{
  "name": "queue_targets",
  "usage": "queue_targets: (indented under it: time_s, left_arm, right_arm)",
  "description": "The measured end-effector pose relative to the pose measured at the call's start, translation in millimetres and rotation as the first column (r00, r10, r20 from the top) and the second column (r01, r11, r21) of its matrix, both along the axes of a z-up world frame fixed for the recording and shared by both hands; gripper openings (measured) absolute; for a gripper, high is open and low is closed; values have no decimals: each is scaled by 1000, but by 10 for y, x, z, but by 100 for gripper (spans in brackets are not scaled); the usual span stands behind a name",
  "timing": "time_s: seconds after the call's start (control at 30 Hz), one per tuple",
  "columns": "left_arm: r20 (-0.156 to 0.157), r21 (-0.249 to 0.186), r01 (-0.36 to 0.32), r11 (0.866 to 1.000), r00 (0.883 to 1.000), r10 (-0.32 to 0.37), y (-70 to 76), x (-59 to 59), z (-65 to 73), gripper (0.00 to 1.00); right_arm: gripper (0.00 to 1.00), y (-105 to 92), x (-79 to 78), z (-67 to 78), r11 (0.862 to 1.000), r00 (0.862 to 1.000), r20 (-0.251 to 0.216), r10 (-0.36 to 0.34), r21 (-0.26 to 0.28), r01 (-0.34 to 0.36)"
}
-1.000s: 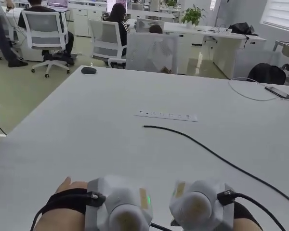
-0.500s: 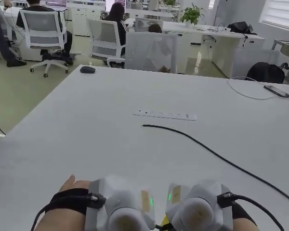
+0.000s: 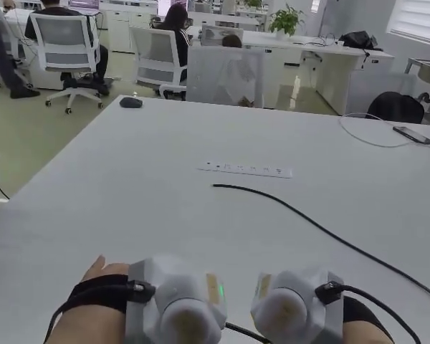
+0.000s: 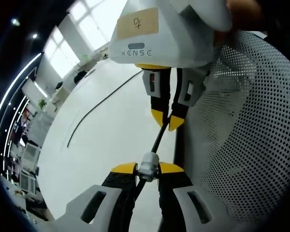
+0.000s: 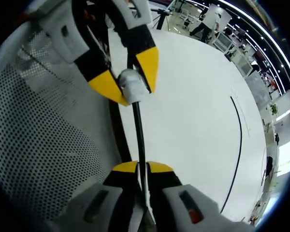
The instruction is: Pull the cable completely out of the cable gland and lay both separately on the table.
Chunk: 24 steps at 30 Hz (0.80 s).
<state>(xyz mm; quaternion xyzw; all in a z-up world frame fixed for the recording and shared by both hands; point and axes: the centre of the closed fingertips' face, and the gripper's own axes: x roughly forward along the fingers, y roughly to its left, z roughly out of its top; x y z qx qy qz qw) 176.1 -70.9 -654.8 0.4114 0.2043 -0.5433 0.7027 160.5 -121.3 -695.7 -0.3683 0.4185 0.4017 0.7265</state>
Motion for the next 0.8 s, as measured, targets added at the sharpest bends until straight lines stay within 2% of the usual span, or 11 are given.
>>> queue_targets:
  time_s: [0.03, 0.07, 0.13, 0.17, 0.33, 0.37, 0.43, 0.6, 0.67, 0.73, 0.8]
  left_arm:
    - [2, 2, 3, 1000, 1000, -3, 1, -3, -2, 17]
    - [2, 2, 5, 1000, 1000, -5, -1, -7, -1, 17]
    - [9, -5, 9, 1000, 1000, -9, -8, -3, 18, 17]
    - [8, -7, 10, 1000, 1000, -10, -11, -7, 22, 17]
    - [15, -36, 46, 998, 999, -46, -81, -68, 72, 17]
    - [15, -37, 48, 998, 999, -48, -90, -77, 73, 17]
    - [18, -28, 58, 998, 998, -57, -96, -86, 59, 17]
    - [17, -33, 42, 999, 999, -42, -78, -53, 65, 17]
    - [15, -28, 39, 999, 999, -39, -69, -53, 54, 17]
    - [20, -14, 41, 999, 999, -41, -55, -48, 38, 17]
    - [18, -12, 33, 999, 999, -33, -48, -39, 32, 17]
  right_arm:
    - [19, 112, 74, 82, 998, 999, 52, 2, 64, -5]
    - [25, 244, 94, 182, 991, 997, 78, 16, 132, -26]
    - [22, 411, 61, 292, 975, 993, 101, 64, 206, -84]
    - [21, 437, 55, 313, 972, 990, 113, 80, 211, -102]
    - [19, 484, 1, 300, 969, 986, 118, 121, 201, -143]
    - [16, 492, 5, 305, 968, 985, 121, 125, 201, -147]
    - [4, 474, 35, 323, 970, 981, 141, 130, 189, -156]
    - [4, 465, 44, 316, 970, 986, 133, 104, 204, -130]
    - [4, 421, 41, 267, 976, 988, 116, 99, 181, -119]
    - [4, 336, 35, 200, 985, 991, 99, 94, 134, -107]
    - [4, 269, 42, 154, 991, 994, 80, 68, 112, -77]
